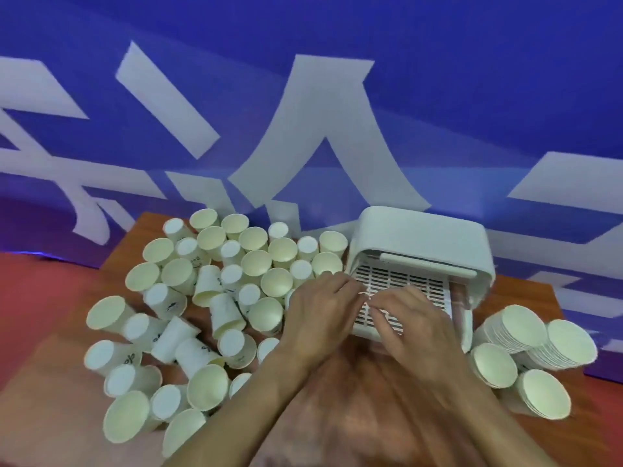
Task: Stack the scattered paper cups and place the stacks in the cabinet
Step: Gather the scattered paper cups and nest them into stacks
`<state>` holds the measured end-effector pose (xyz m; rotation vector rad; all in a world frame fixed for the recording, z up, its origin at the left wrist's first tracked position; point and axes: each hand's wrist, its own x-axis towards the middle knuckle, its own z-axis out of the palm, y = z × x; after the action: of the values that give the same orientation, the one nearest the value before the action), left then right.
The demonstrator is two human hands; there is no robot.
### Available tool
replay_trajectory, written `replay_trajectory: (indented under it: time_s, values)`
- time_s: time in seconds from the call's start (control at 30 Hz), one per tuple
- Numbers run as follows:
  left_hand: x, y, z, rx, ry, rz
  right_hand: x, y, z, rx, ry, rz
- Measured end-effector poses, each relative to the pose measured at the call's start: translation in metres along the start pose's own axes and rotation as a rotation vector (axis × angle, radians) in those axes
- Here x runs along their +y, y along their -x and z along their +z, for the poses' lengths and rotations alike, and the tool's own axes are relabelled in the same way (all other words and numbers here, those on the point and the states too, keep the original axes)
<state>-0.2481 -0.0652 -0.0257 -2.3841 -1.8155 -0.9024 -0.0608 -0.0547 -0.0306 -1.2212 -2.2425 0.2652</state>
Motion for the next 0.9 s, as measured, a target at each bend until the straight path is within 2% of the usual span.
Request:
replay_trajectory:
  time_s: [0.13, 0.23, 0.33, 0.43, 0.6, 0.67, 0.8, 0.9]
  values:
    - [-0.066, 0.032, -0.035, -0.099, -0.122, -0.157, -0.038, -0.025, 0.044, -0.117, 0.031, -0.037]
    - [-0.108, 0.051, -0.044, -0.269, -0.189, -0.294, -0.049, -0.038, 0.081, -0.317, 0.136, -0.074]
    - [-0.132, 0.061, -0.033, -0.499, -0.234, -0.349, -0.052, -0.043, 0.111, -0.535, 0.264, -0.007]
    - [-0.135, 0.060, -0.011, -0.595, -0.261, -0.342, -0.054, -0.045, 0.129, -0.640, 0.370, 0.093]
    - [-0.133, 0.060, 0.021, -0.637, -0.286, -0.372, -0.047, -0.045, 0.148, -0.748, 0.421, 0.238]
    - [-0.132, 0.056, 0.025, -0.648, -0.258, -0.392, -0.044, -0.048, 0.152, -0.745, 0.484, 0.210]
    - [-0.132, 0.051, 0.029, -0.644, -0.242, -0.396, -0.046, -0.053, 0.150, -0.745, 0.419, 0.190]
    - [-0.128, 0.050, 0.022, -0.626, -0.281, -0.375, -0.059, -0.059, 0.129, -0.642, 0.447, 0.153]
